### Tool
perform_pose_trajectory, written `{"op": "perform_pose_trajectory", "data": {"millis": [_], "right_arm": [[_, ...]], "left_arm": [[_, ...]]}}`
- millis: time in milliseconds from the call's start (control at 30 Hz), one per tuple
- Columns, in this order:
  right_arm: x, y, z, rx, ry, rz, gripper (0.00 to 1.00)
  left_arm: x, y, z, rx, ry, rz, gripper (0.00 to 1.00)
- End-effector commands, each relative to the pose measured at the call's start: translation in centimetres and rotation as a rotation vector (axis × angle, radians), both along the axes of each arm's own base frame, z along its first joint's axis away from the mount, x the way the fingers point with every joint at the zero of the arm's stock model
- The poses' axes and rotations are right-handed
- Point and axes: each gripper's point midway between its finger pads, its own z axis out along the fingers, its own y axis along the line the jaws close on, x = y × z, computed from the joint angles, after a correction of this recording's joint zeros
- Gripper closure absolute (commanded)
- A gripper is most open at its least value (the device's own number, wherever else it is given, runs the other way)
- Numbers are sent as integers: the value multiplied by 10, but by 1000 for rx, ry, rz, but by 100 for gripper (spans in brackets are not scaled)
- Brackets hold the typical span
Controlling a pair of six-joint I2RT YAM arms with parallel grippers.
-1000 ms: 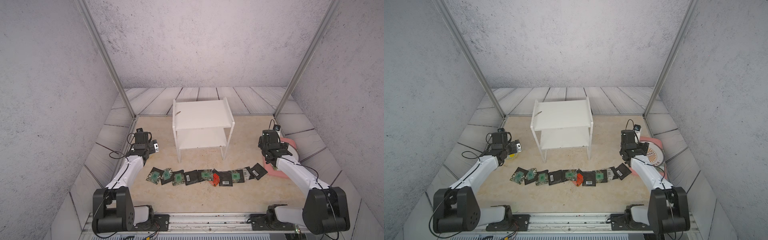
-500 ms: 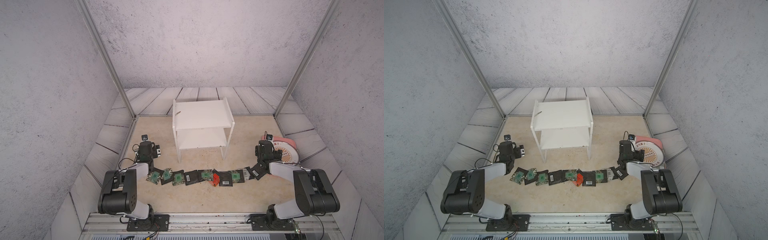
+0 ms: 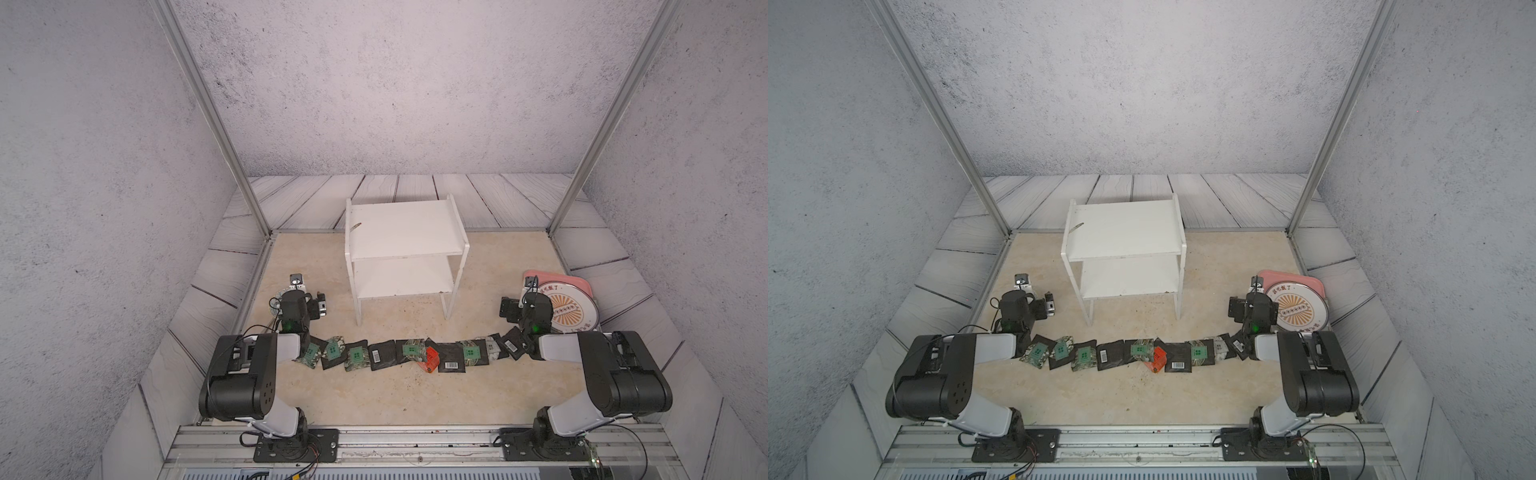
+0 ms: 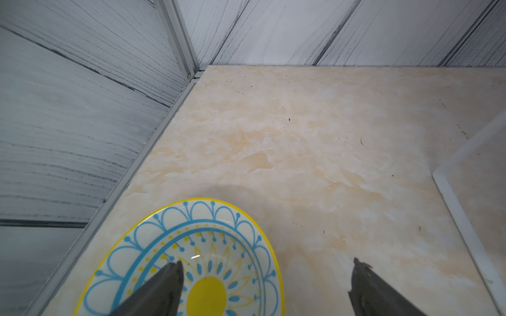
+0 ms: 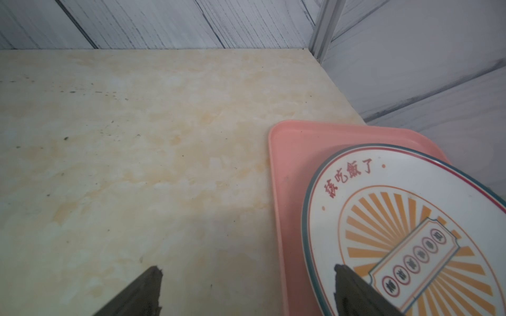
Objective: Remove the tea bags from the shelf
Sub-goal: Reset both arms
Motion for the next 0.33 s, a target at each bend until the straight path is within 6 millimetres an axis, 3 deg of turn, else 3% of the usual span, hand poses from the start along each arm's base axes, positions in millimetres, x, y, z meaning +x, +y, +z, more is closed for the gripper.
{"op": "perform_pose_trajectory", "data": {"millis": [0,300], "right_arm": [[12,7,19,5,-81,38,1],[13,7,17,12,-45,30,1]], "left_arm": [[6,-3,12,5,-40,-16,2],[6,-3,12,6,-40,-16,2]]}}
